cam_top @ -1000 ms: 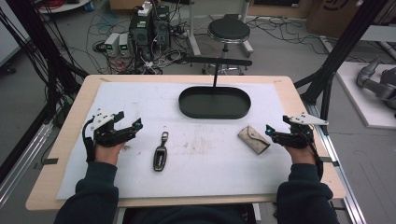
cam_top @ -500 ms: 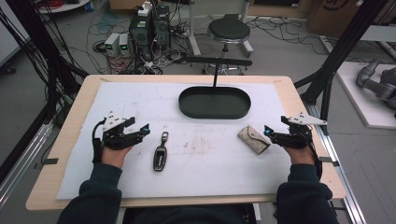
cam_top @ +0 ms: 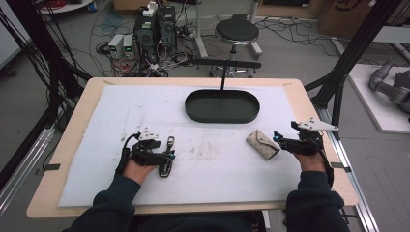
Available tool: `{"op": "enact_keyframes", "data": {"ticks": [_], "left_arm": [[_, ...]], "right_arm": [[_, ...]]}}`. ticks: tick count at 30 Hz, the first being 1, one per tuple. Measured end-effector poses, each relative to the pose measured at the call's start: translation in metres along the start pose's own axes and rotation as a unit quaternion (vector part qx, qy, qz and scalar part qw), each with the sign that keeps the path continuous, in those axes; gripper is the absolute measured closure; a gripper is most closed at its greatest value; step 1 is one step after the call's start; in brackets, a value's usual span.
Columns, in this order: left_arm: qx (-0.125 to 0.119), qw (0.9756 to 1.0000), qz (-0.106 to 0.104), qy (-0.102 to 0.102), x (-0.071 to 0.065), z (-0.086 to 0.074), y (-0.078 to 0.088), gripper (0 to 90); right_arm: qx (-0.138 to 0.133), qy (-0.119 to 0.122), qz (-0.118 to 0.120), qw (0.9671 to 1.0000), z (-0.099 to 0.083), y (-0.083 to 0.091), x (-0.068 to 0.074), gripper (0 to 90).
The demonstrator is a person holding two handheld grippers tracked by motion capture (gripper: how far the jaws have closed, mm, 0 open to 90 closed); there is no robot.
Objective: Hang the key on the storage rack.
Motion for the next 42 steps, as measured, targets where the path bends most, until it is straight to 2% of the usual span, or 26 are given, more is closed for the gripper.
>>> {"op": "enact_keyframes", "data": {"ticks": [2,4,5,7,8,16,17,18,20,22,23,25,27,28,29,31,35,36,37,38,39,40,41,42], "left_arm": [[0.008,0.9999,0.004,-0.006,-0.001,0.0,0.0,29.3],[0.02,0.9998,-0.007,-0.004,-0.001,-0.001,-0.001,31.3],[0.02,0.9998,-0.007,-0.004,-0.001,-0.001,-0.001,34.2],[0.029,0.9992,-0.027,-0.006,-0.003,-0.001,-0.001,42.7],[0.036,0.9987,-0.032,-0.014,-0.005,0.0,-0.001,45.5],[0.04,0.9981,-0.046,0.003,0.001,0.003,-0.004,51.2],[0.038,0.9984,-0.043,-0.002,0.002,0.004,-0.005,52.0],[0.031,0.9992,-0.025,-0.011,0.005,0.007,-0.007,53.2],[0.03,0.9993,-0.02,-0.012,0.006,0.008,-0.008,54.7],[0.015,0.9995,0.007,-0.027,0.01,0.01,-0.01,55.3],[0.006,0.9994,0.025,-0.022,0.013,0.011,-0.011,55.2],[0.006,0.9995,0.027,-0.017,0.014,0.011,-0.01,54.0],[-0.006,0.9992,0.04,-0.003,0.013,0.012,-0.004,44.2],[-0.006,0.9992,0.04,-0.003,0.013,0.012,-0.004,40.3],[0.0,0.9988,0.049,0.008,0.012,0.009,0.0,38.6],[0.024,0.9982,0.051,0.019,0.011,0.002,0.001,34.5],[0.039,0.9975,0.055,0.022,0.014,-0.002,0.0,31.8],[0.042,0.9976,0.054,0.013,0.012,-0.003,-0.001,32.3],[0.042,0.9976,0.054,0.013,0.012,-0.003,-0.001,32.3],[0.046,0.9971,0.061,-0.008,0.01,-0.002,-0.001,32.7],[0.047,0.9971,0.058,-0.013,0.009,-0.001,-0.001,34.0],[0.047,0.9971,0.058,-0.013,0.009,-0.001,-0.001,40.1],[0.046,0.9975,0.052,-0.016,0.01,0.0,0.0,40.1],[0.05,0.9976,0.046,-0.016,0.012,0.001,0.0,47.8]], "right_arm": [[-0.001,-0.001,-0.001,1.0,-0.001,0.001,-0.002,20.7],[-0.001,-0.003,-0.001,1.0,-0.002,0.001,-0.003,20.7],[0.0,-0.001,-0.002,1.0,-0.002,0.0,-0.003,20.7],[0.003,-0.002,-0.001,1.0,-0.002,-0.001,-0.003,20.7],[0.003,-0.002,0.0,1.0,-0.003,-0.001,-0.002,20.8],[0.004,-0.001,0.0,1.0,-0.002,-0.001,-0.001,20.7],[0.004,0.0,0.0,1.0,-0.003,-0.001,-0.001,20.8],[0.004,0.0,0.0,1.0,-0.003,-0.002,-0.001,20.8],[0.004,0.0,0.0,1.0,-0.003,-0.002,-0.001,20.8],[0.005,0.002,0.002,1.0,-0.003,-0.002,-0.001,20.8],[0.005,0.001,0.002,1.0,-0.003,-0.002,-0.001,20.8],[0.005,0.001,0.002,1.0,-0.003,-0.002,-0.001,20.7],[0.005,0.001,0.003,1.0,-0.003,-0.002,-0.001,20.7],[0.006,-0.001,0.002,1.0,-0.004,-0.002,-0.001,20.8],[0.006,-0.002,0.002,1.0,-0.004,-0.002,-0.001,20.8],[0.007,-0.002,0.002,1.0,-0.004,-0.002,-0.001,20.8],[0.007,-0.001,0.003,1.0,-0.004,-0.002,-0.001,20.8],[0.007,0.0,0.003,1.0,-0.004,-0.002,-0.001,20.8],[0.007,0.0,0.002,1.0,-0.004,-0.002,-0.001,20.8],[0.007,-0.001,0.004,1.0,-0.004,-0.002,-0.001,20.8],[0.007,-0.001,0.004,1.0,-0.004,-0.003,-0.001,20.8],[0.007,-0.001,0.004,1.0,-0.004,-0.003,-0.001,20.8],[0.008,-0.002,0.004,1.0,-0.004,-0.003,-0.001,20.8],[0.008,-0.001,0.005,1.0,-0.004,-0.003,-0.001,20.8]]}}
Point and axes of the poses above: each handheld gripper's, and its own axes: y roughly backward along the jaws, z roughly out of its top, x roughly to its left, the point moved 2 cm from there along -y, roughly forward along the jaws, and after that the axes turned 15 degrees about z, right-handed, at the moved point
